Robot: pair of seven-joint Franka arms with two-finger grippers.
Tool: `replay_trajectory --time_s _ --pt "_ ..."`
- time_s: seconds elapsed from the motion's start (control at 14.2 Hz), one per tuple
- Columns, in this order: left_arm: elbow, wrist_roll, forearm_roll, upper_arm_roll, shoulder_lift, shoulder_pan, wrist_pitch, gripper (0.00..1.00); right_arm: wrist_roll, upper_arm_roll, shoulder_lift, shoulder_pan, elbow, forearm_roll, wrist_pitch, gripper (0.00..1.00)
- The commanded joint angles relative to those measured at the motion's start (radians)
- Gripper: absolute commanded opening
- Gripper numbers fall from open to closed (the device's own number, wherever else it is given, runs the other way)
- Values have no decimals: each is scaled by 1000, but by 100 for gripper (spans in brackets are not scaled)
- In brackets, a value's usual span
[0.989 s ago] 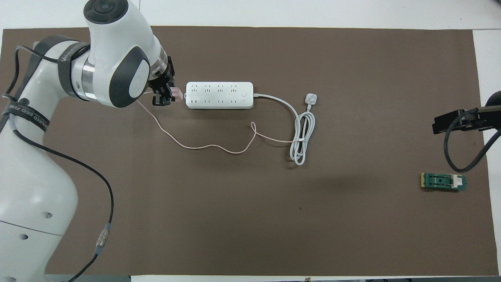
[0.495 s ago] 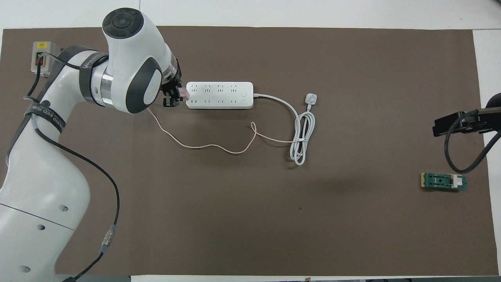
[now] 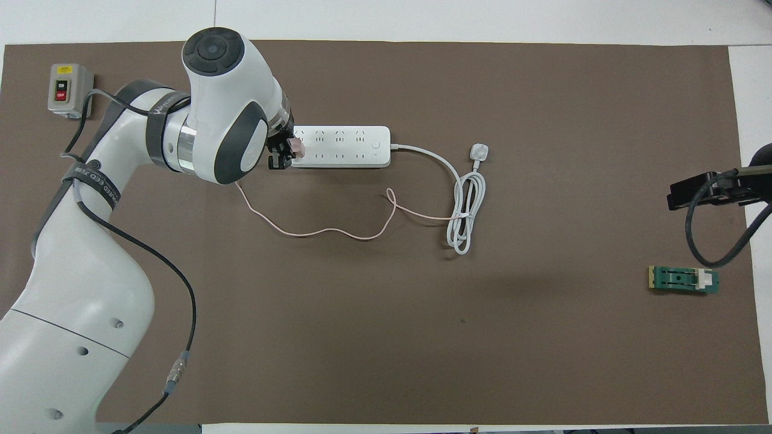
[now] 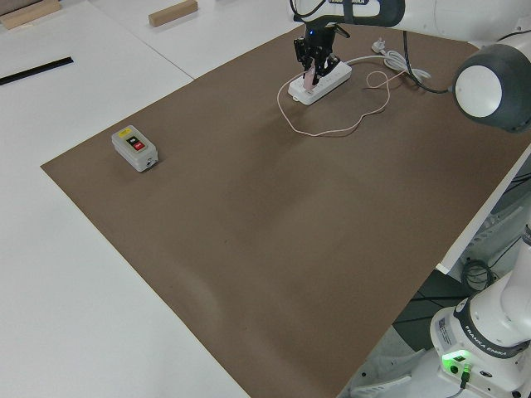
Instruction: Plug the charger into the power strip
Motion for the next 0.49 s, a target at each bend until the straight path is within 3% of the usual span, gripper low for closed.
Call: replay_trajectory --time_s 0.0,0.42 --pt "-33 -24 23 10 -20 -11 22 0 19 5 -16 -10 -10 -3 -12 100" --pt "-41 -24 23 10 -20 -13 25 0 19 7 -18 -10 -10 -3 -14 100"
